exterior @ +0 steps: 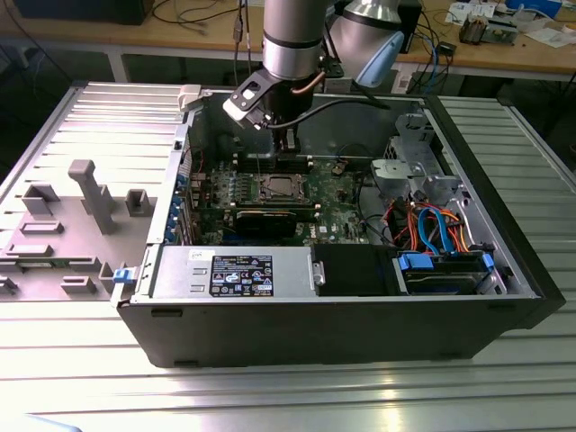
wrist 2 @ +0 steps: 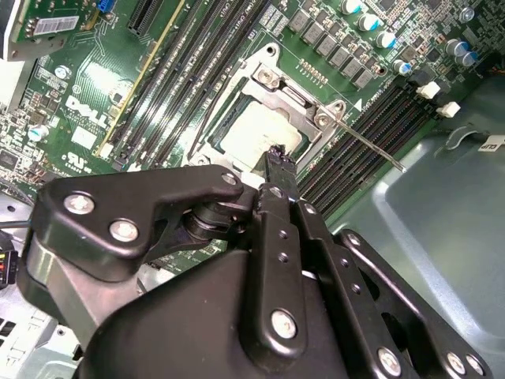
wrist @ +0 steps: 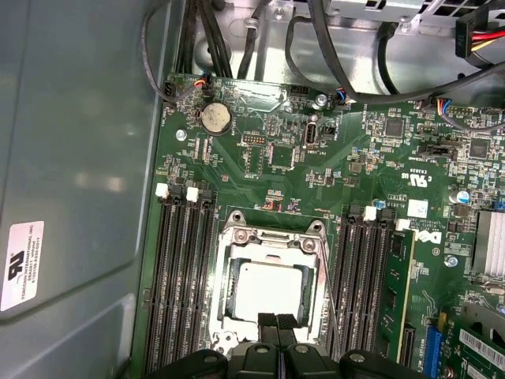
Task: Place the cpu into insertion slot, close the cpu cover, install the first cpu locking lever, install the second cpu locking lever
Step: 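Install the first cpu locking lever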
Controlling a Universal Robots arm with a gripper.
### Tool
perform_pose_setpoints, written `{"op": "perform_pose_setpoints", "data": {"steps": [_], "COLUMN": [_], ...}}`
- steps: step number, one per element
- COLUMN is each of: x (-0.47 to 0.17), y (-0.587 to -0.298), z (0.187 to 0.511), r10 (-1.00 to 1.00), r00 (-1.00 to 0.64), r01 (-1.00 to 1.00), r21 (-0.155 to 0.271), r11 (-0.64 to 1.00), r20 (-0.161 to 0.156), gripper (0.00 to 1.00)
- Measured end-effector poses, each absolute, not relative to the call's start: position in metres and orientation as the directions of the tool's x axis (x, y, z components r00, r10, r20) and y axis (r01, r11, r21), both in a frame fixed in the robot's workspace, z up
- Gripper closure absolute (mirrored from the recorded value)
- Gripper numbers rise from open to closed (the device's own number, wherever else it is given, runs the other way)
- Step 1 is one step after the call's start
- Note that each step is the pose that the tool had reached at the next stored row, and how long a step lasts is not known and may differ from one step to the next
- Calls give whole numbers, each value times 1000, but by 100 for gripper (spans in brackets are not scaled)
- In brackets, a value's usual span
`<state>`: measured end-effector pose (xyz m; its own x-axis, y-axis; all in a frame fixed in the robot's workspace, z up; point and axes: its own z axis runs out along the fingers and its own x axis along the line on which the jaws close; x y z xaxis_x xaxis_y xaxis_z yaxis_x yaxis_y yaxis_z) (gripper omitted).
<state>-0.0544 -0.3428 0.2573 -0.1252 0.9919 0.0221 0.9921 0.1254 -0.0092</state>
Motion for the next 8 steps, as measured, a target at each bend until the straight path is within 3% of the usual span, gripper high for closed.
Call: {"op": "perform_pose_setpoints", "data": {"steps": [8], "x": [-54], "y": [-343], "z": [257], "r10": [992], "r00": [-125], "r01": [992], "r21": [-9], "r11": [125], "r20": [22], "gripper": [89]}}
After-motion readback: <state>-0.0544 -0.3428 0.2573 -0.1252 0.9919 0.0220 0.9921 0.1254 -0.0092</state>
